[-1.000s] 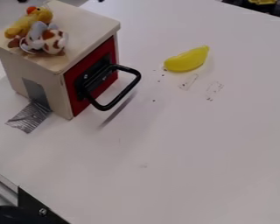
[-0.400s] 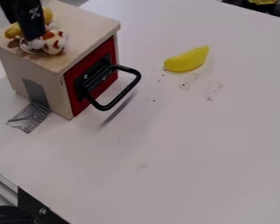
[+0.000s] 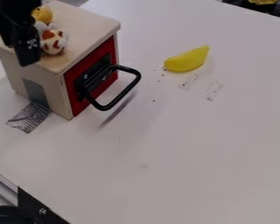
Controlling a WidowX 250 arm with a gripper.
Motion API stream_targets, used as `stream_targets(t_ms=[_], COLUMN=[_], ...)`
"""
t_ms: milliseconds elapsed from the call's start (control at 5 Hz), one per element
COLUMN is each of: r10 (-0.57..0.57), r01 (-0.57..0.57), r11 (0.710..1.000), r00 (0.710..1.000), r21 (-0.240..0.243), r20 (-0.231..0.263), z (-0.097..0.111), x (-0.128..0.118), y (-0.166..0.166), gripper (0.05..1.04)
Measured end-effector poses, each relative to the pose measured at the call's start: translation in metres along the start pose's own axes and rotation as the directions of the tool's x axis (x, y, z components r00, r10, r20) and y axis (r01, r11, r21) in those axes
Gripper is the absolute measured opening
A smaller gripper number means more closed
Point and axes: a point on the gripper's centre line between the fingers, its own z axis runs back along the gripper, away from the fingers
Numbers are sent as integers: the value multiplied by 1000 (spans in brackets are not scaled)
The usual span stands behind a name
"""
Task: Move the white-red toy to the center of the table
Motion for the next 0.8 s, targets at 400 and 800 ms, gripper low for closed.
stream_targets(t_ms=[400, 800], r10=[48, 60], r01=[-48, -58], r11=[999, 997], r00=[998, 997], r21=[-18, -43], r20=[36, 47], z=[-9, -9], x=[20, 22], y=[7, 4], gripper=[967, 390])
